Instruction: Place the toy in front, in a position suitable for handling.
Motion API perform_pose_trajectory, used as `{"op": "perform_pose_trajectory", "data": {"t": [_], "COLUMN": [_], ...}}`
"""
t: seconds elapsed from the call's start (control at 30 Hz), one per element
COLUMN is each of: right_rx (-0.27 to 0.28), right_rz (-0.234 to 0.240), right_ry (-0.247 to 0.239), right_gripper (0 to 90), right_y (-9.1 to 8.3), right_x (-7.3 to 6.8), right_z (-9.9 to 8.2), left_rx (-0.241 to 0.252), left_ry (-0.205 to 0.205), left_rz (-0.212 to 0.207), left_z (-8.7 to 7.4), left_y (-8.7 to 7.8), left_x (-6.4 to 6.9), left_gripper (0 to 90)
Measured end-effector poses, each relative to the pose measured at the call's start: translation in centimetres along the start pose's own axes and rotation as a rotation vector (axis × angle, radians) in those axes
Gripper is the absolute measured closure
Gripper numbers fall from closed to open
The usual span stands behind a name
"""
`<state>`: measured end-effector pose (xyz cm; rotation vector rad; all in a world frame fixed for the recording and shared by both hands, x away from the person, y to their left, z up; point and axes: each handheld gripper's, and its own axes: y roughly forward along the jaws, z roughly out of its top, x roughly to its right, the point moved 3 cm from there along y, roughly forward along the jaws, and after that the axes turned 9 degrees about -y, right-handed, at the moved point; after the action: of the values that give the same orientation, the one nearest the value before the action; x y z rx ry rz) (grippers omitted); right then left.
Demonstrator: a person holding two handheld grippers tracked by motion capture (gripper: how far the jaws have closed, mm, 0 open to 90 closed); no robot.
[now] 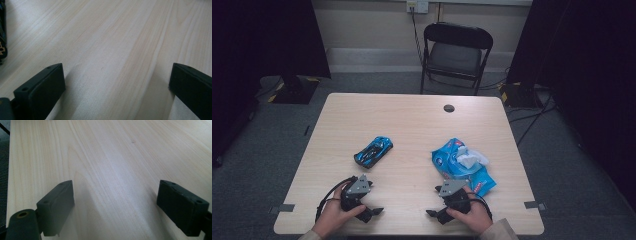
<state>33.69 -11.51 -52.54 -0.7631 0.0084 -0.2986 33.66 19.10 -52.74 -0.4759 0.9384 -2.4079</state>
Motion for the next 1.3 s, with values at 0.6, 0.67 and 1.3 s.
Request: {"op": "perform_pose_trajectory", "data": {"t": [0.6, 0.67, 1.3], "right_rx": [0.03, 0.023, 0.008], "right_rz": [0.075, 0.074, -0.146], "right_ry": [0.006, -0.003, 0.1], "right_gripper": [20.0, 20.9, 24.6], "right_y": [-2.2, -2.9, -8.4], "right_x": [-0.1, -0.2, 3.0], "right_z": [0.4, 0.8, -1.0], "left_rx": [-0.021, -0.015, -0.034], "left_ry": [0.002, 0.004, 0.025], "left_rz": [-0.012, -0.038, -0.095], "left_z": [0.4, 0.7, 2.6], "left_y": [0.1, -0.1, 0.8], "left_x": [0.7, 0.9, 3.0], "left_gripper": [5.7, 18.6, 15.9]}}
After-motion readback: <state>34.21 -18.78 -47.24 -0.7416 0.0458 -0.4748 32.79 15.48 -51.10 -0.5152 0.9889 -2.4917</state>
